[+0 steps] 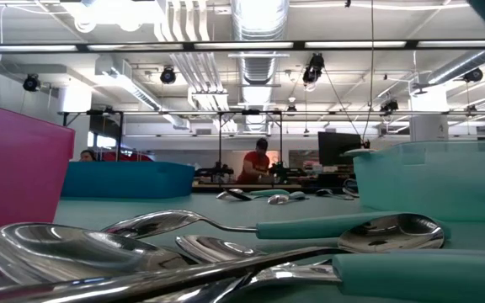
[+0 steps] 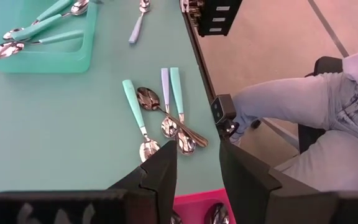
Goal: Sort silverware by color (type)
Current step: Put the blue spoon into the blue bin
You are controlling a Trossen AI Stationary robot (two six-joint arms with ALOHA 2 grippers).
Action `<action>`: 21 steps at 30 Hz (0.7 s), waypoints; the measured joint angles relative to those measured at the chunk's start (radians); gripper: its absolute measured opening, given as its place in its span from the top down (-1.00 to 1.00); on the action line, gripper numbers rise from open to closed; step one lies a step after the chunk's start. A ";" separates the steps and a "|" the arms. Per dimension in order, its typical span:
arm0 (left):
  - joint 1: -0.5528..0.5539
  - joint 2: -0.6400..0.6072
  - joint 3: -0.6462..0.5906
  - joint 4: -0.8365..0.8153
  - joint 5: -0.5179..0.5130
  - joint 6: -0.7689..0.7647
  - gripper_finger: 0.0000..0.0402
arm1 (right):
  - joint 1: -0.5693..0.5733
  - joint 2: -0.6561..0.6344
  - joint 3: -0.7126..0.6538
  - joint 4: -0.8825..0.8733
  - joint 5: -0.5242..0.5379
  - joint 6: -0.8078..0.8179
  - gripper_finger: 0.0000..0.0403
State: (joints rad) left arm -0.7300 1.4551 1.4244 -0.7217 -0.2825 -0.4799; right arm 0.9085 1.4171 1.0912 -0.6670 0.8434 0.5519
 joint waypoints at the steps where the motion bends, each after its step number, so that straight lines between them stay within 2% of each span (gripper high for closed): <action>1: 0.001 0.000 0.000 0.000 0.000 0.000 0.48 | 0.000 -0.014 0.000 0.005 0.058 -0.018 0.84; 4: 0.002 0.000 0.000 0.000 -0.005 0.001 0.48 | 0.003 -0.047 0.000 0.065 0.189 -0.075 0.84; 6: 0.002 0.004 0.000 0.004 -0.038 0.005 0.48 | 0.003 -0.064 0.000 0.159 0.204 -0.148 0.84; 9: 0.002 0.027 0.000 0.030 -0.150 0.069 0.48 | 0.000 -0.066 0.000 0.377 0.201 -0.314 0.84; 12: 0.005 0.069 0.000 0.114 -0.270 0.208 0.48 | -0.006 -0.043 0.000 0.592 0.197 -0.508 0.84; 16: 0.019 0.134 0.000 0.274 -0.288 0.451 0.48 | -0.041 -0.010 0.000 0.793 0.195 -0.641 0.84; 18: 0.032 0.169 0.000 0.378 -0.295 0.533 0.48 | -0.073 0.004 0.000 0.839 0.152 -0.665 0.84; 21: 0.062 0.214 0.000 0.511 -0.306 0.594 0.48 | -0.123 0.028 -0.001 0.909 0.026 -0.707 0.84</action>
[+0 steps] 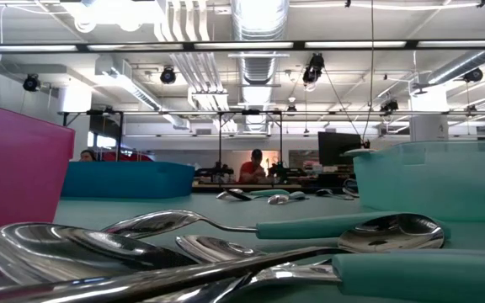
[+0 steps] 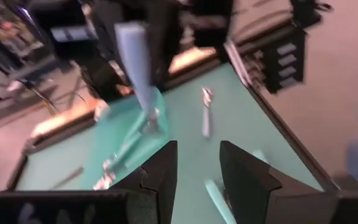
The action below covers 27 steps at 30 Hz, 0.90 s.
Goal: Sort silverware by color (type)
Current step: Put the blue spoon into the blue bin
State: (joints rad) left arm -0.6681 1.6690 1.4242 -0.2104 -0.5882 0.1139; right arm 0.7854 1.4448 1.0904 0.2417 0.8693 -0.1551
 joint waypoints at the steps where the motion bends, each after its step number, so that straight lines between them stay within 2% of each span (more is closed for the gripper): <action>1: 0.009 0.013 0.000 0.031 -0.010 0.009 0.48 | -0.015 0.008 0.000 0.033 -0.032 -0.026 0.84; 5: 0.029 0.045 0.000 0.089 -0.106 0.065 0.48 | -0.049 0.024 0.000 0.165 -0.116 -0.161 0.84; 8: 0.029 0.045 0.000 0.119 -0.125 0.119 0.48 | -0.064 0.024 0.000 0.205 -0.178 -0.211 0.84; 14: 0.033 0.042 0.000 0.214 -0.089 0.163 0.48 | -0.105 0.032 0.000 0.249 -0.303 -0.224 0.84; 18: 0.044 0.044 0.000 0.230 -0.021 0.163 0.48 | -0.116 0.046 0.000 0.272 -0.325 -0.278 0.84; 23: 0.048 0.045 0.000 0.253 -0.016 0.163 0.48 | -0.121 0.044 0.000 0.317 -0.338 -0.324 0.84; 27: 0.051 0.045 0.000 0.256 -0.014 0.165 0.48 | -0.123 0.044 0.000 0.348 -0.402 -0.327 0.84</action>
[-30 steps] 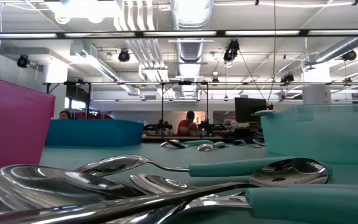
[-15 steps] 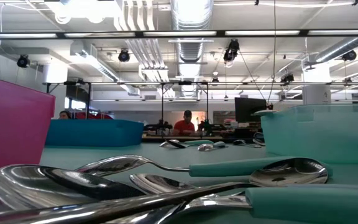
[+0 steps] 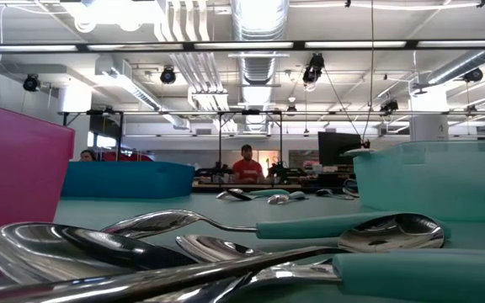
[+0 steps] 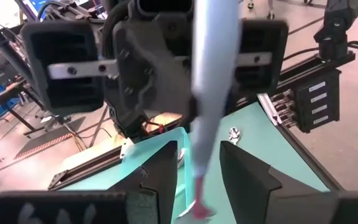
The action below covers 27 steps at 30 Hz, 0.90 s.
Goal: Sort silverware by color (type)
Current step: Put the blue spoon into the blue bin
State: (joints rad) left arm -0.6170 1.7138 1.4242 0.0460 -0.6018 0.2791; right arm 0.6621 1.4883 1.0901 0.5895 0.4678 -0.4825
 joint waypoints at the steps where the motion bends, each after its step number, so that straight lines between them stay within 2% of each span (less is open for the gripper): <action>1: 0.002 0.000 0.000 0.005 0.000 0.000 0.48 | -0.002 0.000 0.000 0.000 -0.006 0.001 0.84; 5: 0.006 0.000 0.000 0.028 0.000 0.001 0.55 | -0.009 0.000 0.000 -0.001 -0.005 0.001 0.84; 10: 0.013 0.000 0.000 0.024 0.010 -0.006 0.87 | -0.010 0.000 0.000 0.000 0.001 0.006 0.84; 15: 0.019 -0.003 0.000 0.022 0.011 -0.027 0.89 | -0.010 0.000 0.000 0.002 0.025 0.027 0.83; 17: 0.023 -0.007 0.000 0.005 -0.004 -0.030 0.89 | -0.008 -0.002 0.000 -0.005 0.087 0.044 0.73; 21: 0.044 -0.048 0.000 -0.127 -0.126 -0.059 0.89 | -0.008 -0.031 0.000 -0.084 0.266 0.054 0.35; 24: 0.085 -0.098 0.000 -0.308 -0.145 -0.131 0.89 | -0.008 -0.084 0.000 -0.212 0.366 0.123 0.10; 27: 0.159 -0.147 0.000 -0.550 -0.145 -0.257 0.89 | -0.014 -0.147 0.001 -0.442 0.413 0.300 -0.05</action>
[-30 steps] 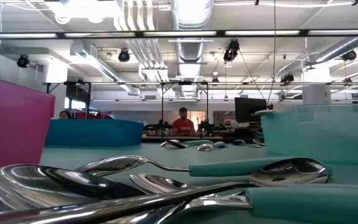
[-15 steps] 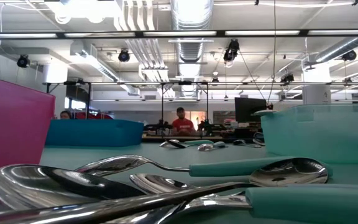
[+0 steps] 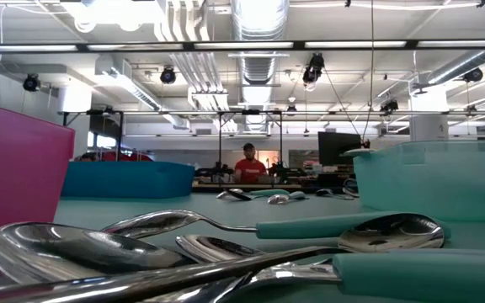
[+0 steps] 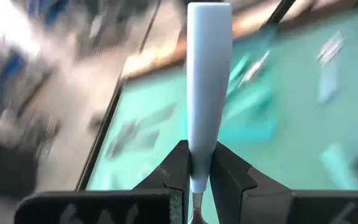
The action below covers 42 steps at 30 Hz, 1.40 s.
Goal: Sort silverware by color (type)
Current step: Put the blue spoon into the blue bin, then put the top blue spoon into the blue bin
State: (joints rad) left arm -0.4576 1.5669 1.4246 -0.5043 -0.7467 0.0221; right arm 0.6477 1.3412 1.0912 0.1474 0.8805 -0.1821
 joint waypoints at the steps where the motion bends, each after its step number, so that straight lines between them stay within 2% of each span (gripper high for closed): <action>1: 0.031 -0.015 0.000 -0.109 0.000 -0.049 0.89 | -0.008 -0.020 0.000 -0.087 0.004 0.086 -0.08; 5: 0.196 -0.051 0.000 -0.485 0.003 -0.166 0.89 | -0.036 -0.093 0.000 -0.462 0.011 0.482 -0.10; 8: 0.349 -0.065 0.000 -0.653 0.025 -0.147 0.89 | -0.046 -0.124 0.000 -0.726 -0.019 0.738 -0.08; 10: 0.465 -0.066 -0.010 -0.714 0.083 -0.124 0.89 | -0.051 -0.130 0.000 -0.868 -0.068 0.885 -0.05; 15: 0.729 -0.066 -0.118 -0.686 0.230 0.047 0.89 | -0.051 -0.112 -0.001 -1.090 -0.174 1.099 0.01; 18: 0.858 -0.067 -0.189 -0.609 0.278 0.154 0.89 | -0.053 -0.093 -0.001 -1.135 -0.232 1.133 0.04; 21: 0.953 -0.066 -0.233 -0.511 0.315 0.197 0.88 | -0.056 -0.080 -0.001 -1.141 -0.295 1.134 0.05; 24: 1.015 -0.066 -0.266 -0.447 0.371 0.209 0.75 | -0.060 -0.069 -0.001 -1.142 -0.343 1.136 0.05; 28: 1.049 -0.066 -0.303 -0.430 0.372 0.274 0.50 | -0.060 -0.058 -0.001 -1.163 -0.379 1.176 0.05; 31: 1.056 -0.066 -0.314 -0.427 0.372 0.287 0.38 | -0.068 -0.045 -0.006 -1.220 -0.449 1.240 0.05; 37: 1.055 -0.066 -0.306 -0.382 0.384 0.318 0.33 | -0.107 0.005 -0.055 -1.302 -0.549 1.361 0.05; 42: 1.054 -0.066 -0.274 -0.350 0.434 0.318 0.38 | -0.156 0.025 -0.112 -1.165 -0.609 1.299 0.05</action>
State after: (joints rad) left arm 0.5968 1.5013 1.1502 -0.8545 -0.3130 0.3401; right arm 0.4913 1.3659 0.9792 -1.0171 0.2712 1.1164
